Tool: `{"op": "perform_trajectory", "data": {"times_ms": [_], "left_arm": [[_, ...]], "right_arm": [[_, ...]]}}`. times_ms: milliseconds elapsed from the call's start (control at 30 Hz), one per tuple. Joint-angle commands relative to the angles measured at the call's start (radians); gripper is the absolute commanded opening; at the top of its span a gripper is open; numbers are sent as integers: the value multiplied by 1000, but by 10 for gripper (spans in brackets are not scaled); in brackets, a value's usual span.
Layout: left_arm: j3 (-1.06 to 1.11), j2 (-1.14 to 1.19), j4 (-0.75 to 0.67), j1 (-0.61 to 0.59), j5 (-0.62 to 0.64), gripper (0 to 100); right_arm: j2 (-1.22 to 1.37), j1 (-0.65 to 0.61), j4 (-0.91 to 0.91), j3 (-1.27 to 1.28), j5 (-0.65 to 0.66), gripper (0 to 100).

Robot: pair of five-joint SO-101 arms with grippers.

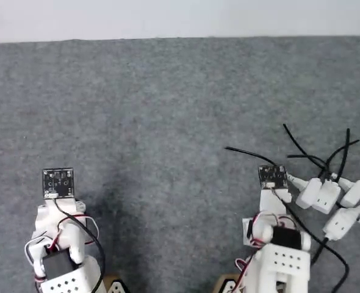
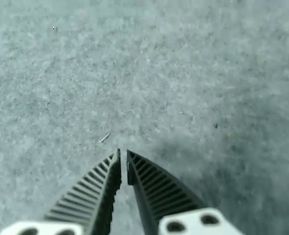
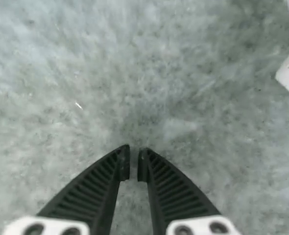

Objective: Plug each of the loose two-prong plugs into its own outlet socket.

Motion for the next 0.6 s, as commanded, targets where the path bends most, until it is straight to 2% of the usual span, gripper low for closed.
{"op": "perform_trajectory", "data": {"times_ms": [0, 100, 167, 267, 567], "left_arm": [[-8, -3, 8, 2, -2, 15], [-8, -14, 31, 2, -2, 14], [-8, -15, 109, 3, -5, 14], [-8, -20, 100, 6, -5, 14], [-8, -21, 106, 5, -5, 14]], "right_arm": [[-147, -5, 4, 40, 5, 39], [-291, 2, 88, 69, 3, 39], [-395, -2, 113, 95, 8, 39], [-530, -4, 150, 115, 8, 40], [-503, -2, 162, 115, 9, 40]]}}
